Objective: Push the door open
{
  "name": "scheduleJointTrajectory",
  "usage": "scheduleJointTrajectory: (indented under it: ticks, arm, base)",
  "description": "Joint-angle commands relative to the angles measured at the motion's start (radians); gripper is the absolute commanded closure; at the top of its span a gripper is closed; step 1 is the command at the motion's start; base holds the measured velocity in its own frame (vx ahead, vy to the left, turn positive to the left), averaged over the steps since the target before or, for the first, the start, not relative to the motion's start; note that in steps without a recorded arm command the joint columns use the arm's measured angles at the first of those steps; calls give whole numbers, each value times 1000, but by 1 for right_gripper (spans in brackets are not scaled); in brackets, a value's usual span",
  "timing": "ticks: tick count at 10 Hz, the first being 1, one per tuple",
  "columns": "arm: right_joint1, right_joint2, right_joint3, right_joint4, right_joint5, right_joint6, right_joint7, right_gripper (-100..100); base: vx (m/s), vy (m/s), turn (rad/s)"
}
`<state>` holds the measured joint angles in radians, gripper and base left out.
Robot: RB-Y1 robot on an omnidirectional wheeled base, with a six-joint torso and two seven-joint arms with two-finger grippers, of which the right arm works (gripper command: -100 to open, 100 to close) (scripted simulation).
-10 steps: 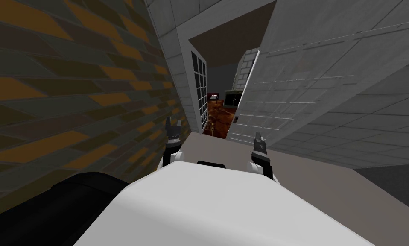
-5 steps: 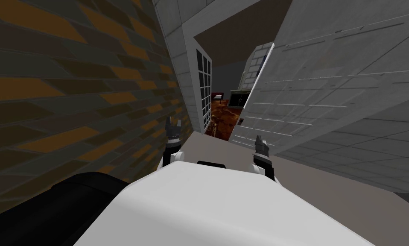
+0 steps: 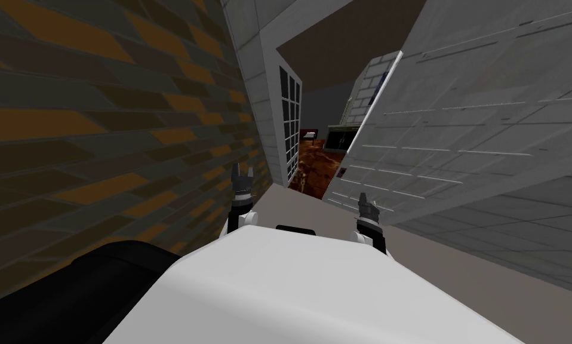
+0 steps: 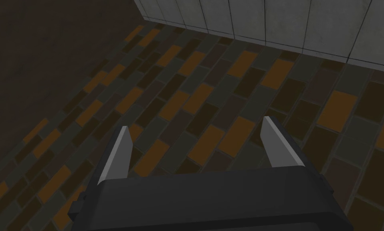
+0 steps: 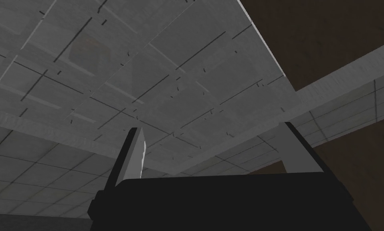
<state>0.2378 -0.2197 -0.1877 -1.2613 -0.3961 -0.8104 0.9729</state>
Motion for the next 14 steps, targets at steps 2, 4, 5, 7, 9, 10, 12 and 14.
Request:
scheduleJointTrajectory:
  ticks: [2, 4, 5, 7, 9, 10, 12, 14]
  arm:
    - [-14, -13, -16, 78, -20, -16, 66, -100]
    - [-21, -18, -23, 116, -28, -21, 91, -100]
    - [-27, -24, -30, 149, -36, -26, 117, -100]
    - [-39, -35, -42, 212, -52, -36, 164, -100]
    - [-52, -46, -55, 274, -68, -46, 212, -100]
    - [-57, -51, -61, 305, -75, -51, 236, -100]
    - [-69, -61, -73, 361, -89, -59, 279, -100]
    - [-74, -65, -79, 389, -96, -64, 301, -100]
  base:
    - [76, -43, 221]
    - [69, -63, 138]
    - [45, -30, 113]
    - [57, -56, 217]
    - [66, -63, 204]
    - [78, -70, 222]
    - [62, -69, 189]
    - [34, -41, 80]
